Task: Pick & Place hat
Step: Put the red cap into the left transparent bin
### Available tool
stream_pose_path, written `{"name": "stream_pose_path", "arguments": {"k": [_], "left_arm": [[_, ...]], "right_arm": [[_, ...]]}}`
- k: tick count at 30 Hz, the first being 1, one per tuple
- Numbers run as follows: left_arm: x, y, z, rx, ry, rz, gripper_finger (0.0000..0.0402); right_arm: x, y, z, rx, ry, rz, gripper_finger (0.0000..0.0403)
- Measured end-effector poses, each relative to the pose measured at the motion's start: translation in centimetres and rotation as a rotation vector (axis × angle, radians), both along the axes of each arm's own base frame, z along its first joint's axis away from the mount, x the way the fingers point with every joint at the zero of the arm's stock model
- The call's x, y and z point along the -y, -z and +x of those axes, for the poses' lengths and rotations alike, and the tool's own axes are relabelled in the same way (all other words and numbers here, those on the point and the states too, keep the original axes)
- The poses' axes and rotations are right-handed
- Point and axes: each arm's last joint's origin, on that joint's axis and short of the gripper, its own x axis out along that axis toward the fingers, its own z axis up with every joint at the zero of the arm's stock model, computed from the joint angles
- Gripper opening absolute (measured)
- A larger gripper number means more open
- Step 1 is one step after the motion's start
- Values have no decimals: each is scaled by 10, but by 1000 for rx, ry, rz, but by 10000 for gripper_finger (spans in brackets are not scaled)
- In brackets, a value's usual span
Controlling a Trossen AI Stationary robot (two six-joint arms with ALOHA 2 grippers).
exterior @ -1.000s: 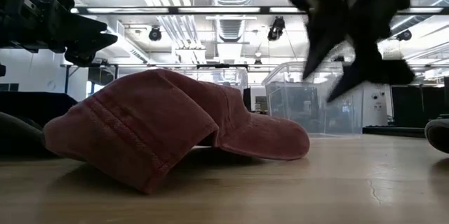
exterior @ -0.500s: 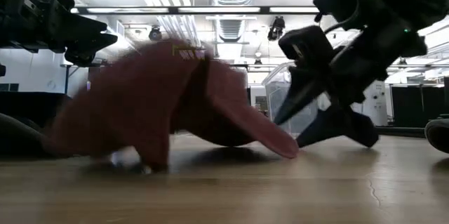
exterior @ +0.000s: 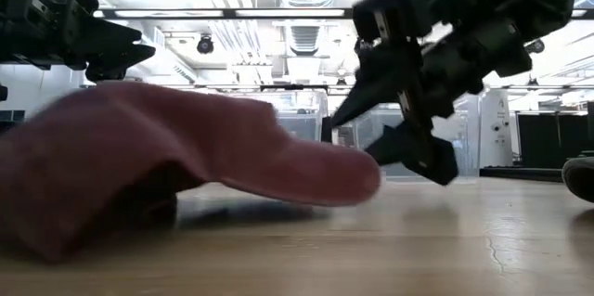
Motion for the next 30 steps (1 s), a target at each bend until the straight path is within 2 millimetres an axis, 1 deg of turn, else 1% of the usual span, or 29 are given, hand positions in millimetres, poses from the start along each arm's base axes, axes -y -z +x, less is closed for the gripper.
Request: {"name": "stream_pose_path", "arguments": {"k": [4,8,13,16,19,23,26,27,30], "left_arm": [[0,0,0,0,0,0,188],[0,0,0,0,0,0,188],[0,0,0,-1,0,0,188],[0,0,0,-1,0,0,188],[0,0,0,0,0,0,188],[0,0,0,-1,0,0,188],[0,0,0,-2,0,0,188],[0,0,0,-3,0,0,188],[0,0,0,-5,0,0,188]], "right_arm": [[-4,-7,12,64,-34,17,215],[-7,-11,28,87,-34,22,215],[-13,-4,52,86,-31,27,213],[-17,4,68,79,-38,47,199],[-23,12,83,70,-94,80,167],[-27,14,95,73,-155,119,95],[-29,6,96,96,-169,121,33],[-29,1,94,109,-178,118,21],[-28,-17,85,120,-190,105,15]]}}
